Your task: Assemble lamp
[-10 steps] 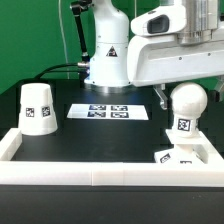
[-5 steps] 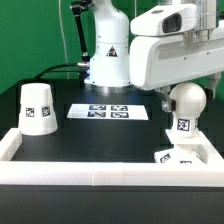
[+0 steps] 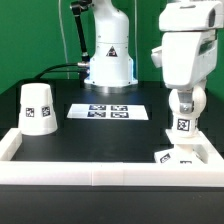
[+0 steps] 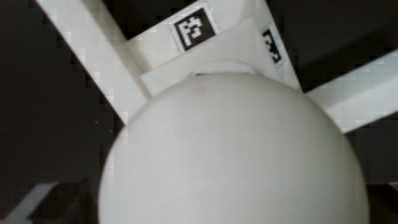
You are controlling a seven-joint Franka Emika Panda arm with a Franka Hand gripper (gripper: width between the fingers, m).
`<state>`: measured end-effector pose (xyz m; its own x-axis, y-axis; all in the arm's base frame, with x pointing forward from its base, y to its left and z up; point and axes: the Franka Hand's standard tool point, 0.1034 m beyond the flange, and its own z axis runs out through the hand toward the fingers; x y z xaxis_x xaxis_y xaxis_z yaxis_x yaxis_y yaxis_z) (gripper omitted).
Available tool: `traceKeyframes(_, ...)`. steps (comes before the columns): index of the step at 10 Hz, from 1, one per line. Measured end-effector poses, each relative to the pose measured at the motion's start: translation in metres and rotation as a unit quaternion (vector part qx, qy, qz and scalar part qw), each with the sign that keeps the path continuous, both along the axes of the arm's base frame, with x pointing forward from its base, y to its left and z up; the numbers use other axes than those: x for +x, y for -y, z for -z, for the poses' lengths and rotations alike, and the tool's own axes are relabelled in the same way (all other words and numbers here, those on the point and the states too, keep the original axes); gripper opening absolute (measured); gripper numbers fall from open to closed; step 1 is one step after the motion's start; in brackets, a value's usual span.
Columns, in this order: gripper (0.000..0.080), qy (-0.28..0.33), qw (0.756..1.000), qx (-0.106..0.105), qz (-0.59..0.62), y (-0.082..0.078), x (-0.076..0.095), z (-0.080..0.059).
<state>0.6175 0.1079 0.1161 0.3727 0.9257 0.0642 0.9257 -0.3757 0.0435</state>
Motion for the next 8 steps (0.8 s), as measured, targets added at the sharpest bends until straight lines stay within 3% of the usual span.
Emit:
traceKeyframes(5, 0.0699, -0.001, 0.985, -0.044, -0.167, 0.0047, -0.0011, 0.0025)
traceKeyframes(8, 0.0699, 0.0, 0.975, -0.053, -0.218, 0.0072, -0.0013, 0.0032)
